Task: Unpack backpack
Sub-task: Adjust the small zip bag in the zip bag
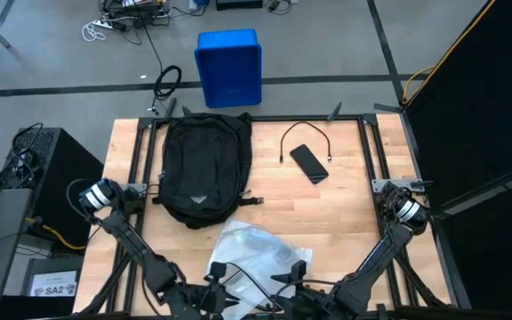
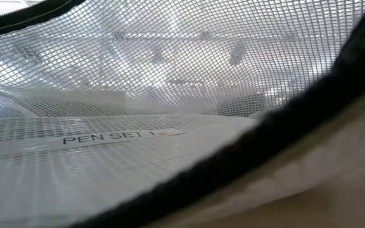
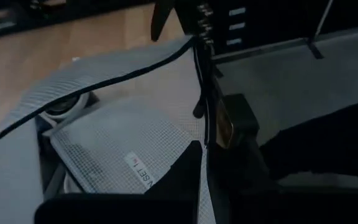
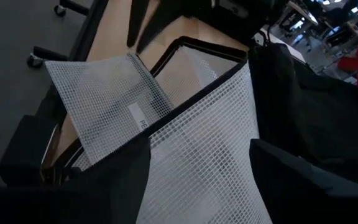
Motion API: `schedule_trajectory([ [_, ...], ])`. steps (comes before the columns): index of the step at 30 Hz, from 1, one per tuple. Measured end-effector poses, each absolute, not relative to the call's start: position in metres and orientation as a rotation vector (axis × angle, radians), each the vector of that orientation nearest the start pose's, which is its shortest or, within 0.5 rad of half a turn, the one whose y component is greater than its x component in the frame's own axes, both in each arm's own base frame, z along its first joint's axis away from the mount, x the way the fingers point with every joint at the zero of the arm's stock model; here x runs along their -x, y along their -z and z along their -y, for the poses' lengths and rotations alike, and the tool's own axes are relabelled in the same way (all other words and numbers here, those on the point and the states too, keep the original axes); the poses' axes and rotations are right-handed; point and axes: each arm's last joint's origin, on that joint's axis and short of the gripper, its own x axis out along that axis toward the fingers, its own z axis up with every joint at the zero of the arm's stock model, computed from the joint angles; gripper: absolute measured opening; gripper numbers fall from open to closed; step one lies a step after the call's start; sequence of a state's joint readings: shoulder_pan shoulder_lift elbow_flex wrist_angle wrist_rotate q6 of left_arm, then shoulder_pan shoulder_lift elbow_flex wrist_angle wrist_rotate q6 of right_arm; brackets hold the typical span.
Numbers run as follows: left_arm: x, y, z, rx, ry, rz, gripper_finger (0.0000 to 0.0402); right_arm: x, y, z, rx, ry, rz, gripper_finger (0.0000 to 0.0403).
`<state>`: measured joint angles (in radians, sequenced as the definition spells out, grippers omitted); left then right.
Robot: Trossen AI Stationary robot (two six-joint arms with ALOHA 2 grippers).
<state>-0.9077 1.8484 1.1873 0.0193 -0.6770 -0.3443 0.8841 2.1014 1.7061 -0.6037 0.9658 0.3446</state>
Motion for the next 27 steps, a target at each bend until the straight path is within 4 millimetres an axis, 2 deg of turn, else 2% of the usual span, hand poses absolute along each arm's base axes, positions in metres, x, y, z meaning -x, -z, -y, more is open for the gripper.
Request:
schedule_trajectory([
  [5,-0.239,-0.200,0.308,-0.240,0.109,-0.502,0.0000,-0.304,-0.222,-0.331,0.467,0.174,-0.568,0.0226],
  [12,-0.229,-0.205,0.321,-0.233,0.287,-0.615,0.0000,-0.308,-0.222,-0.327,0.463,0.188,-0.571,0.0214],
  [17,-0.232,-0.179,0.327,-0.249,0.362,-0.710,0.0000,-0.313,-0.222,-0.323,0.460,0.200,-0.574,0.0210],
  [21,-0.234,-0.160,0.332,-0.290,0.357,-0.753,0.0000,-0.313,-0.222,-0.323,0.472,0.197,-0.575,0.0208],
  [27,-0.240,-0.157,0.353,-0.368,0.409,-0.753,0.0000,-0.313,-0.222,-0.323,0.483,0.194,-0.577,0.0217],
])
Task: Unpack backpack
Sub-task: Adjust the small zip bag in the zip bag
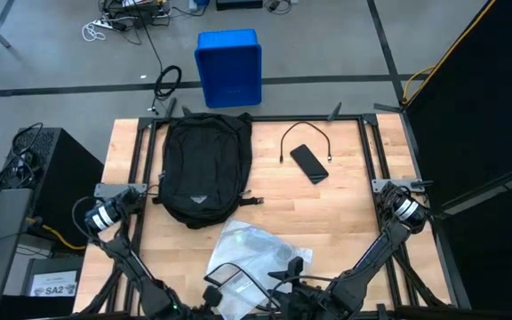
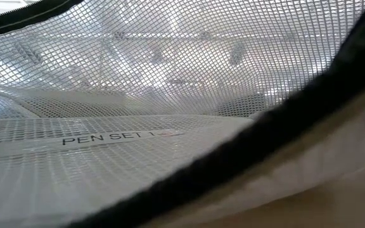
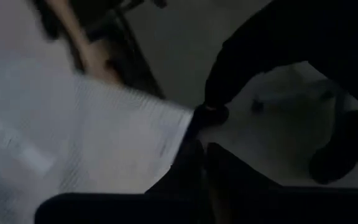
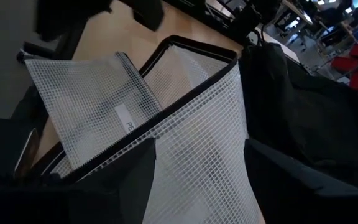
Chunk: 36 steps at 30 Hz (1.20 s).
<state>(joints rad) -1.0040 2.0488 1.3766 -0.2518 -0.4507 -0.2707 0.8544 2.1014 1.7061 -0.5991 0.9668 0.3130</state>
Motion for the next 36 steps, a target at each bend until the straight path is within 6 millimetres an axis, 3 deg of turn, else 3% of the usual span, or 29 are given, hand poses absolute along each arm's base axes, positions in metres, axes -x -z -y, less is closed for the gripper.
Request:
schedule_trajectory([
  [7,-0.250,-0.140,0.361,-0.391,0.465,-0.867,0.0000,-0.315,-0.222,-0.322,0.475,0.198,-0.573,0.0224],
  [13,-0.258,-0.137,0.342,-0.512,0.215,-0.844,0.0000,-0.315,-0.222,-0.322,0.471,0.198,-0.570,0.0213],
  [25,-0.268,-0.140,0.326,-0.548,0.072,-0.820,0.0000,-0.315,-0.222,-0.322,0.470,0.197,-0.570,0.0193],
  [31,-0.261,-0.164,0.328,-0.610,-0.029,-0.843,0.0000,-0.315,-0.222,-0.323,0.464,0.175,-0.578,0.0197],
  [36,-0.263,-0.181,0.341,-0.572,0.016,-0.801,0.0000,-0.316,-0.222,-0.323,0.464,0.172,-0.580,0.0204],
])
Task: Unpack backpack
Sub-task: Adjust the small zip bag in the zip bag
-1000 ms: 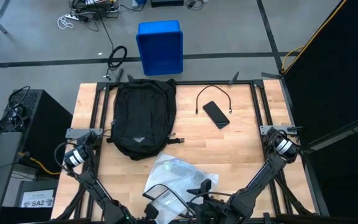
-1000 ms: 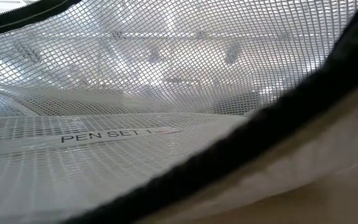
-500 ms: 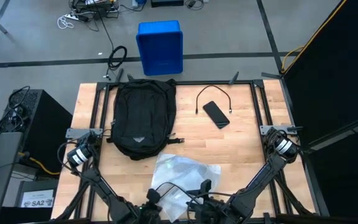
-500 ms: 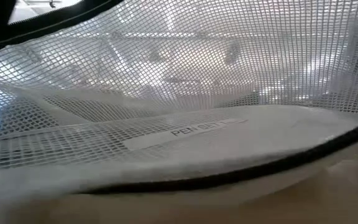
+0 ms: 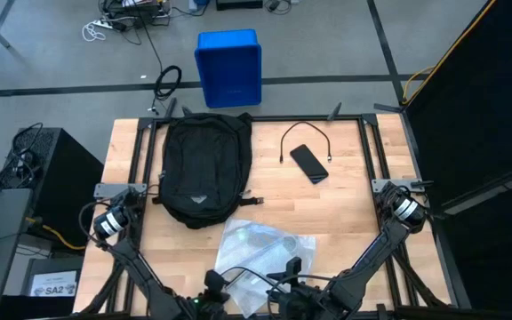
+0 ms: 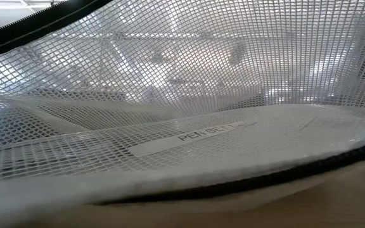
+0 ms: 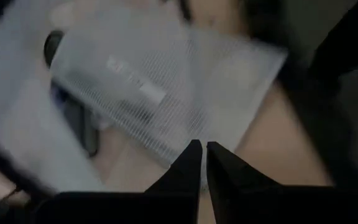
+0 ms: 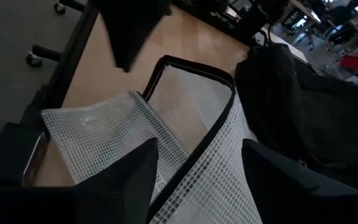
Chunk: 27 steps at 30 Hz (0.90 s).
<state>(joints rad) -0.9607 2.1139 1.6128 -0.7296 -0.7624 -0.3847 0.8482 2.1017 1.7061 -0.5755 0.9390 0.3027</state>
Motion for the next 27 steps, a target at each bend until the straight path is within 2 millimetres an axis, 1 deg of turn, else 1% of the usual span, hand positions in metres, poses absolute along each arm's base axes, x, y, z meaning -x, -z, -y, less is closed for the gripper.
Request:
schedule_trajectory([
  [2,-0.267,-0.183,0.345,-0.547,0.068,-0.782,0.0000,-0.317,-0.222,-0.322,0.468,0.172,-0.581,0.0206],
  [4,-0.274,-0.180,0.345,-0.531,0.097,-0.786,0.0000,-0.318,-0.223,-0.321,0.465,0.173,-0.575,0.0205],
  [9,-0.288,-0.167,0.334,-0.550,0.087,-0.849,0.0000,-0.320,-0.224,-0.322,0.464,0.165,-0.561,0.0195],
  [15,-0.298,-0.165,0.321,-0.549,0.075,-0.908,0.0000,-0.320,-0.224,-0.323,0.478,0.156,-0.562,0.0186],
  [18,-0.298,-0.163,0.315,-0.577,0.057,-0.945,0.0000,-0.319,-0.224,-0.325,0.492,0.137,-0.564,0.0186],
  [21,-0.294,-0.163,0.311,-0.596,0.022,-0.986,0.0000,-0.319,-0.227,-0.333,0.492,0.047,-0.550,0.0189],
  [25,-0.286,-0.178,0.318,-0.600,-0.012,-0.978,0.0000,-0.323,-0.233,-0.345,0.440,-0.112,-0.490,0.0185],
  [27,-0.283,-0.186,0.323,-0.592,0.000,-0.964,0.0000,-0.326,-0.233,-0.345,0.440,-0.150,-0.490,0.0178],
])
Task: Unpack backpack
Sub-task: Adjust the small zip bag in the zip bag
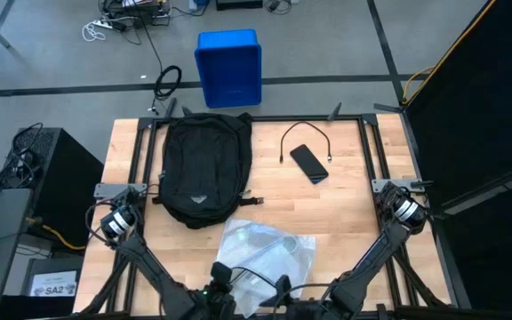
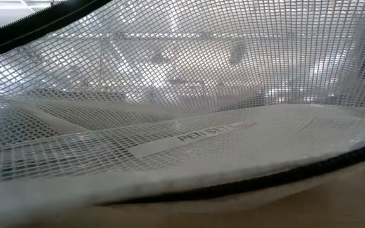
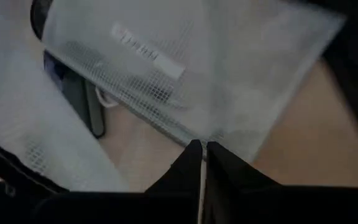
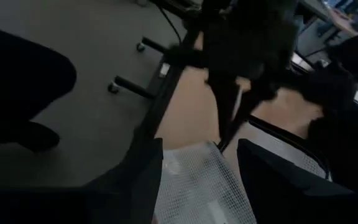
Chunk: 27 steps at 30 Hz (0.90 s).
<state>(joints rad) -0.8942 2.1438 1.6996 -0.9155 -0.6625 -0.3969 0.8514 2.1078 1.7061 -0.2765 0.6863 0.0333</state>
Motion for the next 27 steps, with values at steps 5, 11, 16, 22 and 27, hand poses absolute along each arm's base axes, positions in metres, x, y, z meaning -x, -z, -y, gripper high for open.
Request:
schedule_trajectory([
  [5,-0.279,-0.188,0.338,-0.510,0.078,-0.929,0.0000,-0.336,-0.232,-0.335,0.447,-0.134,-0.507,0.0160],
  [11,-0.274,-0.179,0.335,-0.532,0.076,-0.977,0.0000,-0.358,-0.230,-0.314,0.371,-0.252,-0.570,0.0136],
  [16,-0.260,-0.201,0.334,-0.607,-0.071,-0.953,0.0000,-0.374,-0.229,-0.296,0.349,-0.272,-0.594,0.0105],
  [22,-0.230,-0.219,0.336,-0.643,-0.188,-0.961,0.0000,-0.375,-0.229,-0.296,0.349,-0.309,-0.596,0.0085],
  [27,-0.188,-0.219,0.344,-0.677,-0.323,-0.701,0.0000,-0.372,-0.230,-0.300,0.345,-0.320,-0.582,0.0083],
])
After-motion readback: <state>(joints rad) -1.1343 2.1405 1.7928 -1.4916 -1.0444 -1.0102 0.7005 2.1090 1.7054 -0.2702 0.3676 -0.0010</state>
